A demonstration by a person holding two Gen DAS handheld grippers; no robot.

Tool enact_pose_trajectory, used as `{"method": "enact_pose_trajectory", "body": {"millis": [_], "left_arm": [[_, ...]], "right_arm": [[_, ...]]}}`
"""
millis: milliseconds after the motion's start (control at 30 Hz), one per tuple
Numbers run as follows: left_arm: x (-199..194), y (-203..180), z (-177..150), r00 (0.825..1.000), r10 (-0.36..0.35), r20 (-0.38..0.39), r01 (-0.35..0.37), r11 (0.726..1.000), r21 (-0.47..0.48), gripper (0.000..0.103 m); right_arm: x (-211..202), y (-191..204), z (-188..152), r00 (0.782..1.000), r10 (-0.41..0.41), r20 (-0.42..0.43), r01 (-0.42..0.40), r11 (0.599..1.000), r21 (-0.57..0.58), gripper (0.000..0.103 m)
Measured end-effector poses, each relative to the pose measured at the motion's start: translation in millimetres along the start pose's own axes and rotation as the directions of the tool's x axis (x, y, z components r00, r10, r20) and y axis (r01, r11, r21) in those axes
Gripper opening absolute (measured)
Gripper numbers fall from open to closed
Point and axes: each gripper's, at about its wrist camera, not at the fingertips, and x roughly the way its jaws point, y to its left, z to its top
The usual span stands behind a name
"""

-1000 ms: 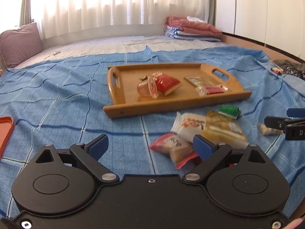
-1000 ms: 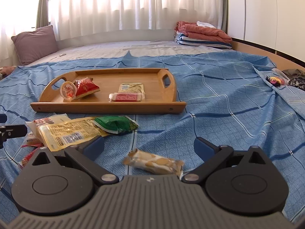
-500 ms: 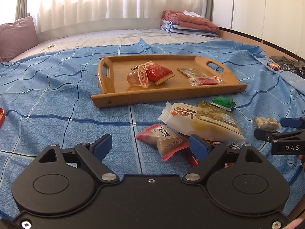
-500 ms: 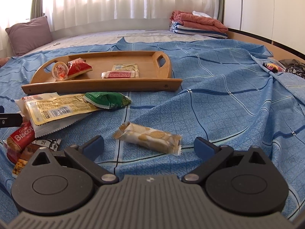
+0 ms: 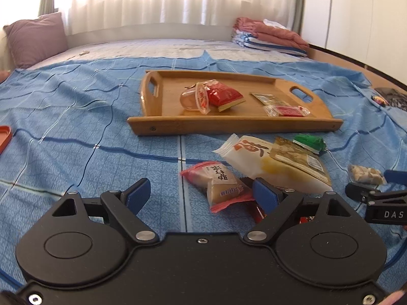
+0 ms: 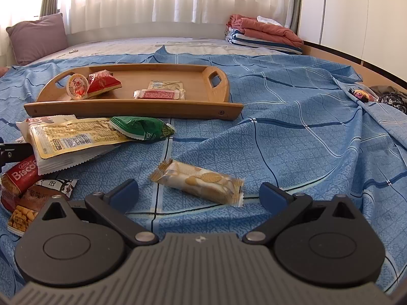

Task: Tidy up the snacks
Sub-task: 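Grasp the pink-and-white snack bag with the left tool while the right tool grasps the cream wafer bar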

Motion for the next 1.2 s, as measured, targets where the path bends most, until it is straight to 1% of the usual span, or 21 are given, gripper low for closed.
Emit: {"method": "enact_pose_trajectory", "body": {"millis": [67,167,267,367,467,533,633,733,933,1033,1100,1133,1200], "left_arm": [[-1.6,1.0,-1.0,1.000,0.017,0.013,-0.016,1.000,-0.006,0.085],[-4.5,2.2,-0.7,0.998,0.062,0.034,-0.062,0.998,-0.004,0.083],[-4.3,6.6,0.1,0.995,0.097,0.032,-0.096,0.995,-0.030,0.083],[-0.9,10.1,0.6,0.997,0.074,0.013,-0.073,0.996,-0.060,0.082],[2.6,3.2,1.1,0.998,0.056,0.004,-0.056,0.997,-0.044,0.082],[6.6,-3.0,1.1,0.998,0.064,-0.002,-0.064,0.997,-0.030,0.082],[13.0,-10.2,2.2,0.997,0.080,-0.004,-0.080,0.996,-0.030,0.079],[17.4,-12.0,4.6,0.997,0.073,-0.012,-0.074,0.996,-0.043,0.075],[23.8,-10.7,5.7,0.997,0.065,-0.034,-0.067,0.997,-0.049,0.075],[24.4,-10.5,5.8,0.997,0.074,-0.034,-0.075,0.996,-0.042,0.073],[23.9,-11.8,5.5,0.995,0.088,-0.035,-0.089,0.996,-0.027,0.062],[23.5,-12.3,5.4,0.995,0.091,-0.033,-0.092,0.996,-0.019,0.059],[21.1,-12.4,4.7,0.997,0.079,-0.024,-0.080,0.997,-0.015,0.043]], "right_arm": [[0.9,-1.2,-0.8,1.000,0.002,0.000,-0.002,1.000,0.005,0.103],[1.5,-1.1,-1.5,1.000,0.000,0.000,0.000,1.000,0.005,0.103],[1.2,-0.2,-2.2,1.000,-0.004,0.005,0.004,1.000,0.002,0.103],[2.0,0.3,-2.3,1.000,-0.006,0.004,0.006,1.000,0.002,0.103],[2.8,-0.2,-2.6,1.000,-0.005,0.002,0.005,1.000,0.007,0.103],[3.0,-0.8,-3.0,1.000,-0.003,0.003,0.003,1.000,0.009,0.103],[3.1,-0.9,-4.2,1.000,-0.004,0.007,0.004,1.000,0.008,0.103],[3.3,-0.5,-4.2,1.000,-0.004,0.007,0.004,1.000,0.009,0.103],[3.7,-0.4,-4.3,1.000,-0.006,0.006,0.006,1.000,0.006,0.103],[5.9,0.0,-1.1,1.000,-0.009,-0.017,0.009,1.000,0.007,0.103],[8.5,0.5,2.9,0.999,-0.018,-0.047,0.019,1.000,0.022,0.103],[9.5,1.2,4.5,0.998,-0.026,-0.061,0.029,0.999,0.039,0.103],[10.3,4.5,5.9,0.996,-0.047,-0.072,0.052,0.997,0.059,0.103]]}}
